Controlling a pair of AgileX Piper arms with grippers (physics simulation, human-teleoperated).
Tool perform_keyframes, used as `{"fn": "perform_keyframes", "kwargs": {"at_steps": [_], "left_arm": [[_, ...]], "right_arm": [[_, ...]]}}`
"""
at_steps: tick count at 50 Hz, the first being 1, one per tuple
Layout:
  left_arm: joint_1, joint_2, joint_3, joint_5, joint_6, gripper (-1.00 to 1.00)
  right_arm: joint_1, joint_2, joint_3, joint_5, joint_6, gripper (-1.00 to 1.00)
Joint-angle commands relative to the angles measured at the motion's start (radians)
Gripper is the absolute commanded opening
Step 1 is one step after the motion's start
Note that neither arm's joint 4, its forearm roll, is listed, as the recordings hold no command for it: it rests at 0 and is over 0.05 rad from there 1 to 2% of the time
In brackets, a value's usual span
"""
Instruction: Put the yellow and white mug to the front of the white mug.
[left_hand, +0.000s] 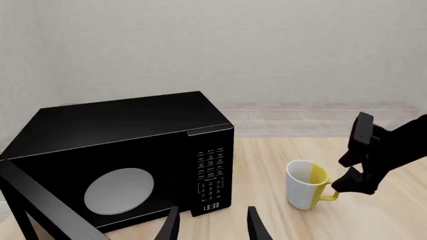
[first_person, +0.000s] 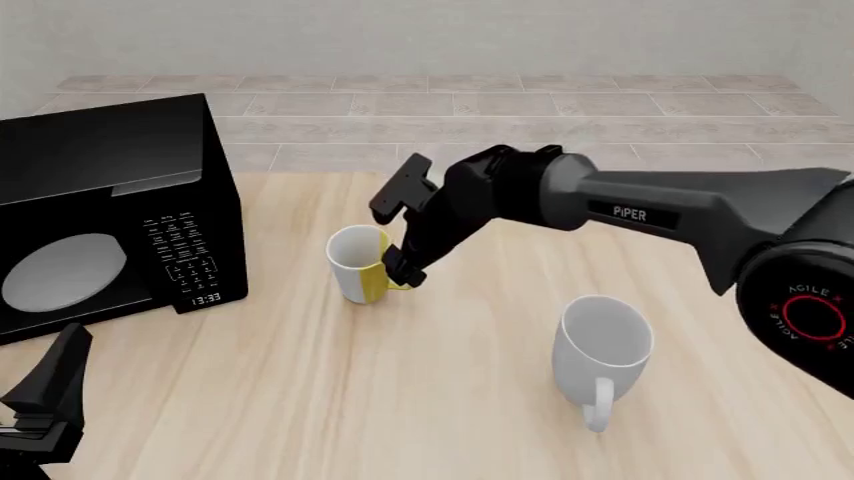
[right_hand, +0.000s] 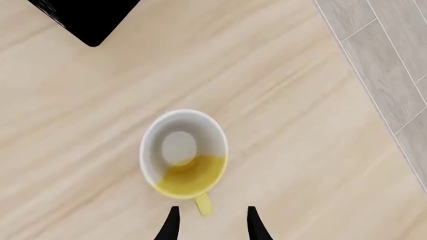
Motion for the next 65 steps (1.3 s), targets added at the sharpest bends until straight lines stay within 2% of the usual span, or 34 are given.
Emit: {"fn": "perform_keyframes", "kwargs": {"at_steps": [1,40,41,65], "left_arm": [[0.002,0.000,0.001,-0.001,0.000,1.00],[0.003,-0.001,0.001,-0.001,0.000,1.00],[0.002,0.000,0.001,-0.001,0.000,1.00],[0.002,0.000,0.001,-0.002,0.000,1.00]], "right_arm": [[-0.005,0.049,-0.021,-0.012,-0.002,1.00],[0.014,0.111,-0.025,-0.037,0.028,1.00],[0.018,0.108,-0.021,-0.040,0.029,-1.00],[-0.001,-0.010,0.027,-0.012,0.033,-1.00]]}}
